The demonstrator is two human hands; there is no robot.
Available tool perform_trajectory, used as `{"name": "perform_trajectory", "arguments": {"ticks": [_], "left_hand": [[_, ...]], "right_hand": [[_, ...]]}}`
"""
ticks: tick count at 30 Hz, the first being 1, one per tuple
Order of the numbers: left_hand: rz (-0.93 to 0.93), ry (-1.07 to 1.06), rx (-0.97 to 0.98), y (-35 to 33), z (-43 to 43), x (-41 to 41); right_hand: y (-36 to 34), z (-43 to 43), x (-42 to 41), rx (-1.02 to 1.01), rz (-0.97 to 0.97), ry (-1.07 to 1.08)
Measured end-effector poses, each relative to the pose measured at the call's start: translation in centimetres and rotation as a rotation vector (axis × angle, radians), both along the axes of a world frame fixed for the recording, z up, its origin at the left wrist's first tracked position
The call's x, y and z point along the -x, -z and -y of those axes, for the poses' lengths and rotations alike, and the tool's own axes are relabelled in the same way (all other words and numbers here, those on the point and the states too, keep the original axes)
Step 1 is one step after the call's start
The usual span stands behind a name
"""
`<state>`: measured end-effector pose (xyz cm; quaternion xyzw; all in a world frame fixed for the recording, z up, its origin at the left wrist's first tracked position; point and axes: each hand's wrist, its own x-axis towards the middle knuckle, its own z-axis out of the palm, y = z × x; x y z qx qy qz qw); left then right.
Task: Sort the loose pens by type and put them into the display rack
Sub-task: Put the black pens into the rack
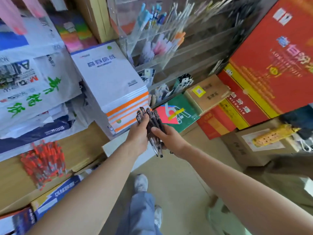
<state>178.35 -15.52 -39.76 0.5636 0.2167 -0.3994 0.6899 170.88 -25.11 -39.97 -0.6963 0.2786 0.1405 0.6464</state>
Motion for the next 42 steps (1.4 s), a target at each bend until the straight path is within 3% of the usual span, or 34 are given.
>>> {"name": "perform_trajectory", "arguments": {"ticks": [6,13,17,21,28,36,42], "left_hand": [[0.018,0.046,-0.006,-0.6,7.7,-5.4],[0.097,0.047,-0.175,-0.7,13.0,-10.9],[-0.015,-0.033,-0.056,-1.6,14.8,-12.5],[0.003,-0.010,0.000,-2.0,16.0,-14.5],[0.056,-0.011,-0.023,-2.7,19.6,-17.0],[0.133,-0.047,-0.154,-2.9,26.4,-18.7],[0.182,-0.023,-0.194,-3.5,28.5,-18.8]], "right_hand": [[-1.9,6.9,-4.4,-0.001,0.027,0.161],[-3.4,12.5,-9.0,0.042,0.053,0.267],[-3.6,15.4,-10.9,0.013,0.035,0.372],[-3.0,18.7,-13.5,-0.102,0.041,0.504],[-2.8,25.5,-18.3,-0.222,0.073,0.417],[-3.8,33.3,-23.8,0.065,-0.037,0.259],[-3.7,36.0,-26.5,0.094,-0.018,0.224]]}}
